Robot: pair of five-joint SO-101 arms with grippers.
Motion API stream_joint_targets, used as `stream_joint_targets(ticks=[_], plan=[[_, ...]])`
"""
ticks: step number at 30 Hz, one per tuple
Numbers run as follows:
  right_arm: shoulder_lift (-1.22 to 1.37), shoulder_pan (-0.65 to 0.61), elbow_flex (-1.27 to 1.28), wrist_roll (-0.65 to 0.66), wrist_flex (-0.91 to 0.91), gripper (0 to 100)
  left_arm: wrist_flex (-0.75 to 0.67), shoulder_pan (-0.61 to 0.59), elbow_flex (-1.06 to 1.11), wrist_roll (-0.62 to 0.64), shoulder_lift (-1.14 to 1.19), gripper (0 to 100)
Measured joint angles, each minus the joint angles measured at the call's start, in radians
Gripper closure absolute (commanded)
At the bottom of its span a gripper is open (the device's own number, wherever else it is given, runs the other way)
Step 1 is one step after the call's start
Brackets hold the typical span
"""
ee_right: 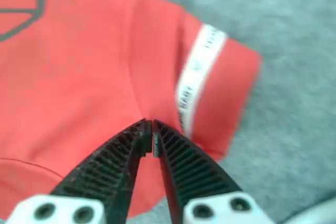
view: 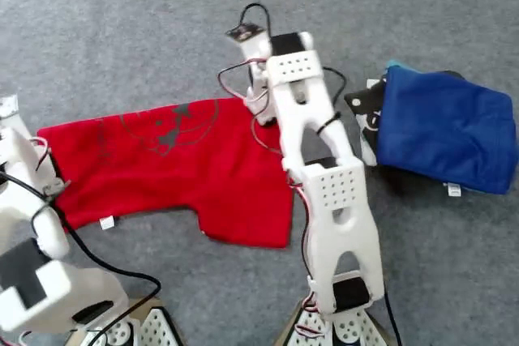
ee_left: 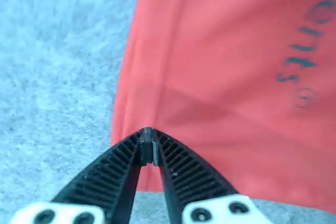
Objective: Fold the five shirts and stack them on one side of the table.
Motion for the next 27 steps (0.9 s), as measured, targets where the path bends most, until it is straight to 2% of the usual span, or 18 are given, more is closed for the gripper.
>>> stream_joint_targets(ticks=[3,6,13,15,23,27], plan=[[0.049,0.005,0.0,0.0,-0.037,97.7,-0.012,0.018,-0.003,0.0,-0.025,97],[0.086,0.021,-0.003,0.0,-0.069,97.7,-0.107,0.02,-0.002,0.0,-0.028,97],[0.087,0.025,-0.025,0.0,-0.049,97.4,-0.537,0.026,0.057,0.0,0.143,97],[0.086,0.025,-0.035,0.0,-0.049,97.4,-0.552,0.026,0.02,-0.002,0.207,97],[0.087,0.051,-0.218,0.0,-0.005,97.4,-0.442,0.026,-0.252,0.0,0.379,97],[0.098,0.048,-0.233,0.0,-0.086,97.5,-0.44,0.028,-0.281,-0.002,0.391,97]])
